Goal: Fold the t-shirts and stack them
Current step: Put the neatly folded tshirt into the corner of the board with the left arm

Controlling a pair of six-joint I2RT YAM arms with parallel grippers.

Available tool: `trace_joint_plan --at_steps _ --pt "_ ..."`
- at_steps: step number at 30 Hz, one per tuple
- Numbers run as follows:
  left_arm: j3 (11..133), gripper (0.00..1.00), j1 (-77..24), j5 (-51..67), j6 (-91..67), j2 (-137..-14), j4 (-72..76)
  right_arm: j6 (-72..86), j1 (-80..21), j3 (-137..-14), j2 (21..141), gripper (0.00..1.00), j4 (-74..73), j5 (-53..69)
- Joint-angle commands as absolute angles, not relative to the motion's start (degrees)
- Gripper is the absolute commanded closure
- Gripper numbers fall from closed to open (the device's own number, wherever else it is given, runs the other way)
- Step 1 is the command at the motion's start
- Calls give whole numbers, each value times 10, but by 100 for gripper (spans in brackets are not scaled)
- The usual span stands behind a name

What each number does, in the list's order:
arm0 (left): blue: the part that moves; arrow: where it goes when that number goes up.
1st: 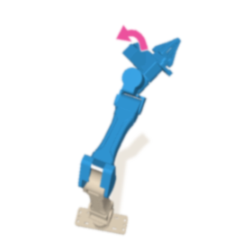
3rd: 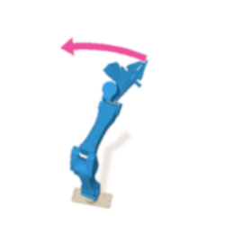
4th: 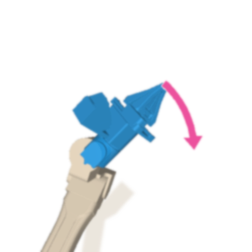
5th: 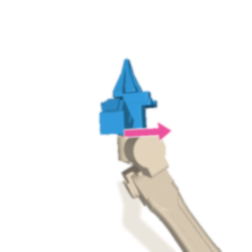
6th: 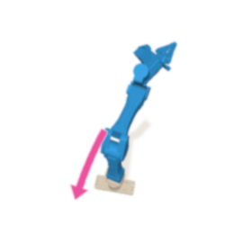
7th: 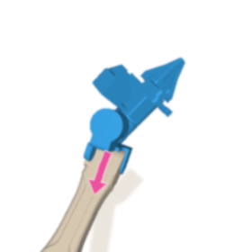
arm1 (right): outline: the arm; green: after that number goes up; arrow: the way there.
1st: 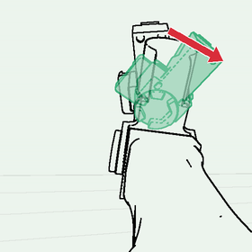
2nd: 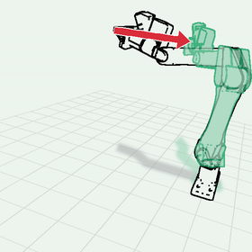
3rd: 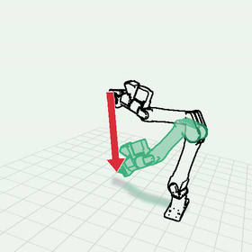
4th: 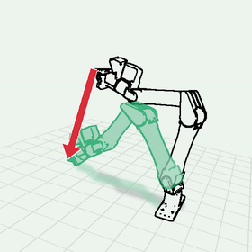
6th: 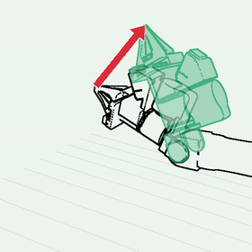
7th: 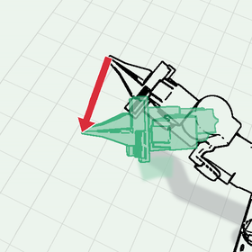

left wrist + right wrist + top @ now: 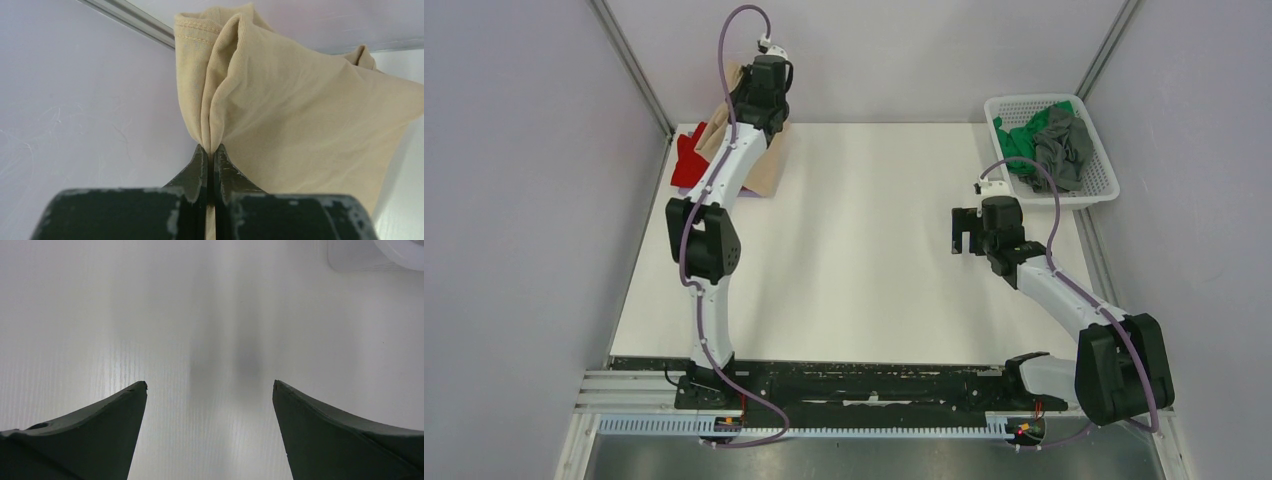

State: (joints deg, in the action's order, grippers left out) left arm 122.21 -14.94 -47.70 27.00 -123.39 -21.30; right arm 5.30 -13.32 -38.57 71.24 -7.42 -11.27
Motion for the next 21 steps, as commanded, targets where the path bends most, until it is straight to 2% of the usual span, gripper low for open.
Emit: trace_joint_plan --at_steps 1,7,21 --pt "1271 98 -124 -478 270 -1223 -190 53 -131 -411 715 2 -62 -114" --pt "1283 98 -100 -433 237 -1244 -196 53 -132 -416 724 2 -62 -116" --pt "1354 98 -19 -363 177 -1378 -184 42 -132 -418 730 2 -81 -156"
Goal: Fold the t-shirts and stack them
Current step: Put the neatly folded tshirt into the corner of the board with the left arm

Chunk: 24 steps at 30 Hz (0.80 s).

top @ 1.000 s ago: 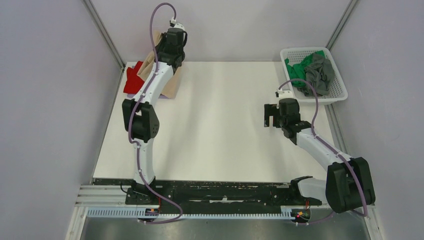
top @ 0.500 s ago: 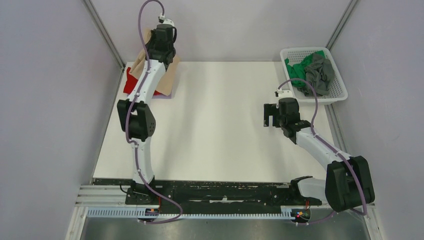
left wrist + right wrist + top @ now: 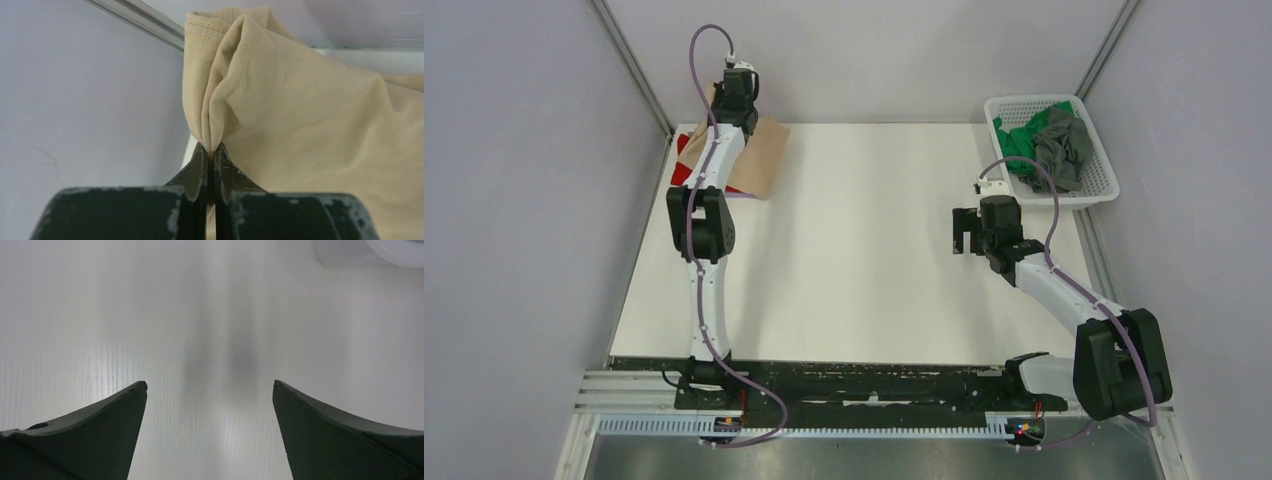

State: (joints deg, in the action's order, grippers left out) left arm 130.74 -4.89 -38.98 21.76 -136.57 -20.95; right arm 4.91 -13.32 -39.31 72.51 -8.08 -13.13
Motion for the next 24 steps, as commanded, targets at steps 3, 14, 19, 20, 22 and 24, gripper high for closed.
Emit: trace_joint_plan --at_steps 3,14,19,20,22,24 --pt "1357 98 -4 -352 178 -1392 -171 42 -132 -418 732 2 -86 -163" --pt "1385 98 51 -314 168 -1446 -136 42 -131 -437 750 2 -103 -168" --pt "1394 98 54 -340 178 -1454 -120 43 -131 -447 762 2 -111 -175" --pt "1394 98 56 -342 178 -1455 -118 43 -132 -448 762 2 -111 -177" --pt "1394 98 58 -348 180 -1456 -116 43 -132 -449 765 2 -111 -179" --pt "1393 98 59 -354 186 -1458 -115 45 -131 -451 769 2 -111 -181"
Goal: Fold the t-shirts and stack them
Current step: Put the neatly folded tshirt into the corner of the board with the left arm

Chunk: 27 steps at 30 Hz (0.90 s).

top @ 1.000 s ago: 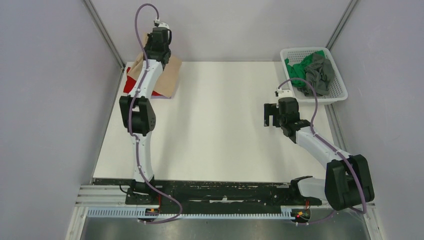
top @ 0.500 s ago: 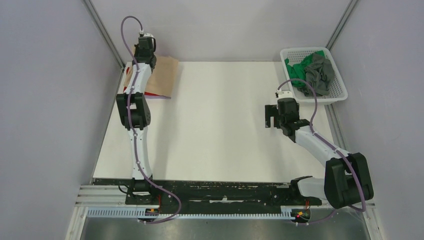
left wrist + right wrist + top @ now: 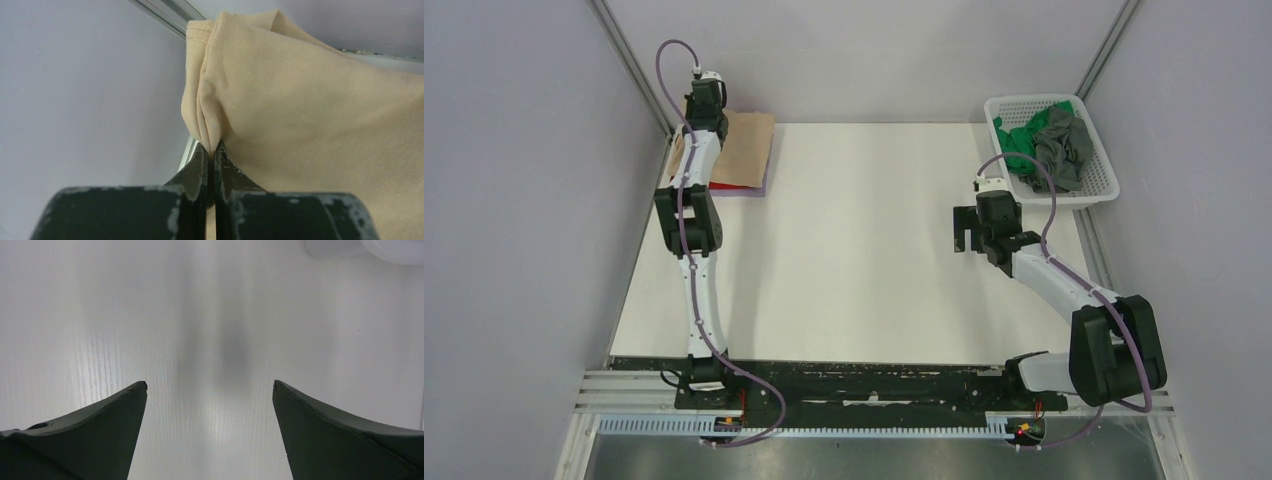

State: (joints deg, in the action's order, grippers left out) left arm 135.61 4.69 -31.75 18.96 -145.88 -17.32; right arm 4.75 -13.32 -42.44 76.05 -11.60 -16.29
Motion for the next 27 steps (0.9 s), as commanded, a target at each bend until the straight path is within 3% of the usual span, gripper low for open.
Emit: trace_joint_plan --at_steps 1,10,13,14,15,16,17,18,27 --pt "1390 98 59 -360 188 -1459 -114 46 -132 -452 770 2 -111 -181" --pt "1388 98 62 -446 160 -1471 -96 53 -132 -457 790 2 -104 -175" --pt "1386 93 63 -460 144 -1471 -97 53 -132 -461 790 2 -100 -168" --pt "1386 87 63 -458 140 -1471 -97 54 -132 -461 789 2 -98 -168" --pt "1386 74 63 -451 139 -1471 -100 55 -131 -460 787 2 -96 -166" --pt "1385 53 63 -447 137 -1468 -102 55 -132 -459 787 2 -94 -166" --pt "1386 13 62 -447 133 -1466 -102 56 -132 -460 787 2 -94 -165" --pt "1386 1 62 -447 129 -1462 -101 56 -132 -460 787 2 -94 -165" --pt "1321 0 53 -438 78 -1378 -99 68 -132 -471 784 2 -94 -149"
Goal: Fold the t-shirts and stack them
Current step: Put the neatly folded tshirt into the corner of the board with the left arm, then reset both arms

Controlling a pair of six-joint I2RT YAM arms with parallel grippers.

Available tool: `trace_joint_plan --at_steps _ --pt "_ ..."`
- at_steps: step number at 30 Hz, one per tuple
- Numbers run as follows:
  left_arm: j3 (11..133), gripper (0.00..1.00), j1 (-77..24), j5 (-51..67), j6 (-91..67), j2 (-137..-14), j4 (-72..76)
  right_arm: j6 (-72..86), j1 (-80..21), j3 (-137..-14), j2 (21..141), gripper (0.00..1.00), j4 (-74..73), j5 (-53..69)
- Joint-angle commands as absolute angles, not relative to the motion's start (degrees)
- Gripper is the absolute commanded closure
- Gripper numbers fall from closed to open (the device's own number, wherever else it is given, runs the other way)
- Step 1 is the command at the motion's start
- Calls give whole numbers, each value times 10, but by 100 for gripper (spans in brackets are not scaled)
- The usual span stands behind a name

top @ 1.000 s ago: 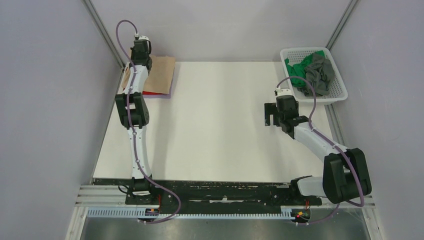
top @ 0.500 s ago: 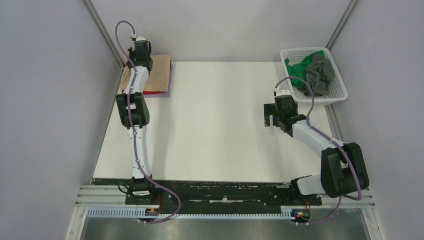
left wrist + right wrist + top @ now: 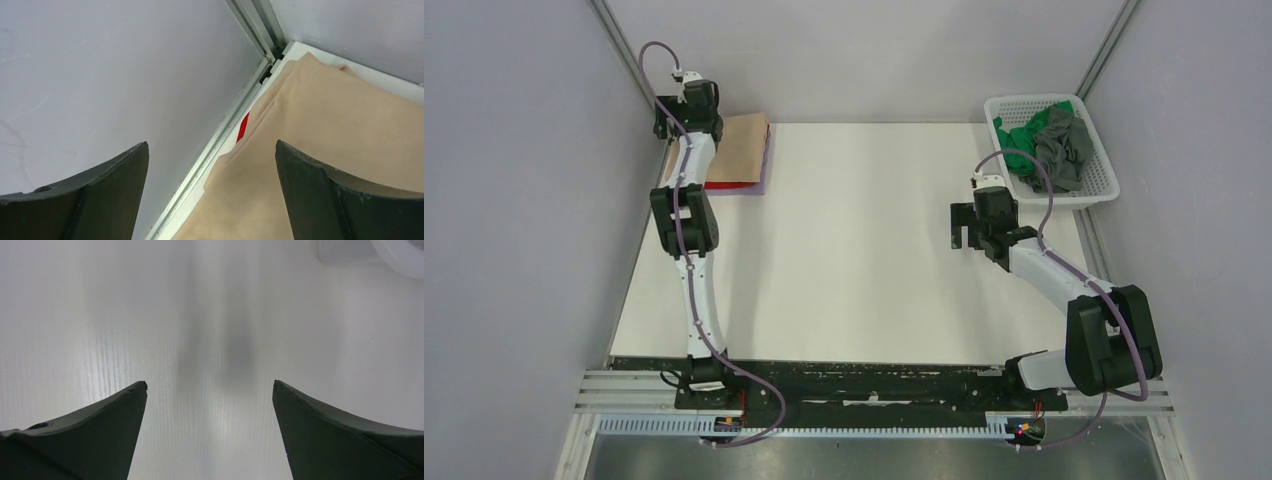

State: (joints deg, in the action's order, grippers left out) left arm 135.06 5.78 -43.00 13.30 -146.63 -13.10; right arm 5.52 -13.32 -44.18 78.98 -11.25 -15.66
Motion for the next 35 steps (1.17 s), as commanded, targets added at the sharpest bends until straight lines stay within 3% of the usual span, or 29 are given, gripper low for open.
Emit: trace_joint_plan --at_steps 1,10,18,19,21,29,35 --pt "1306 0 51 -432 64 -1360 -101 69 -132 -471 782 2 -92 -149" --pt "1120 0 16 -302 -78 -1143 -187 87 -132 -449 722 2 -70 -141" --pt "753 0 -42 -12 -216 -859 -140 142 -132 -355 621 2 -24 -137" --pt "695 0 -67 -20 -220 -826 -111 147 -131 -343 606 2 -23 -130" --pt "621 0 -143 -170 -223 -787 -71 152 -132 -327 581 2 -23 -123" --pt "550 0 -189 -109 -262 -731 -58 145 -132 -279 511 2 -24 -148" --pt "514 0 -189 -131 -275 -704 -67 115 -132 -275 518 2 17 -148"
